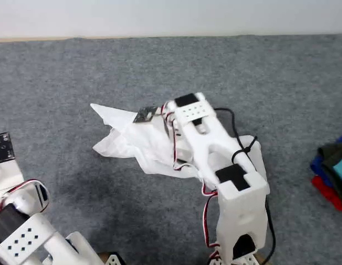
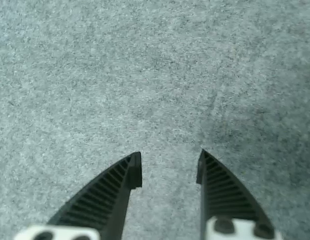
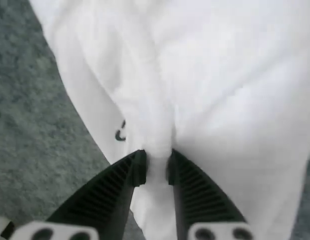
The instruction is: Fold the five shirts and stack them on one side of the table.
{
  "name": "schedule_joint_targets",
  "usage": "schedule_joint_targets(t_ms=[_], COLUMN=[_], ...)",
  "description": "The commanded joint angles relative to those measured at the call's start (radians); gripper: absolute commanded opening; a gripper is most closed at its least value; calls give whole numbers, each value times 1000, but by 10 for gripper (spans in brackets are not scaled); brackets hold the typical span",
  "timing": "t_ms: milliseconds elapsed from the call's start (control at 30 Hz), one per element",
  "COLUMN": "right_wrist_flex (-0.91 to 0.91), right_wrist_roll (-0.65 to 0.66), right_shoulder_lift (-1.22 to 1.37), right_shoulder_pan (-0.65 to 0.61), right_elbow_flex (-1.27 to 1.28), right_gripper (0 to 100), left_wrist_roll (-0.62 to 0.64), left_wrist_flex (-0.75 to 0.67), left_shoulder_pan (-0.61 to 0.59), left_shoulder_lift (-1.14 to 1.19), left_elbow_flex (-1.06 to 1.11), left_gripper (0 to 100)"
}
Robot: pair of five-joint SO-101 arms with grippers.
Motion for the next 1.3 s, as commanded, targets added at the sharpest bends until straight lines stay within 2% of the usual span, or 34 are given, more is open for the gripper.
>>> schedule_joint_targets(t_ms=[0,200,433,567,867,1267], right_wrist_flex=[101,237,249,259,252,216], right_wrist_roll=[38,60,60,20,-130,-153], right_shoulder_lift=[-68,-147,-294,-308,-228,84], right_shoulder_pan=[35,31,35,18,-104,-136], right_elbow_flex=[-146,-327,-479,-437,-236,-230], right_gripper=[68,65,50,61,240,251], left_wrist_roll=[3,3,3,3,3,3], left_wrist_flex=[-15,-12,-12,-11,-18,-17], left_shoulder_pan=[2,-2,-3,-2,-3,-5], left_shoulder_lift=[-12,-12,-12,-12,-12,-12], left_elbow_flex=[-8,-7,-7,8,35,35], left_gripper=[187,187,187,187,187,187])
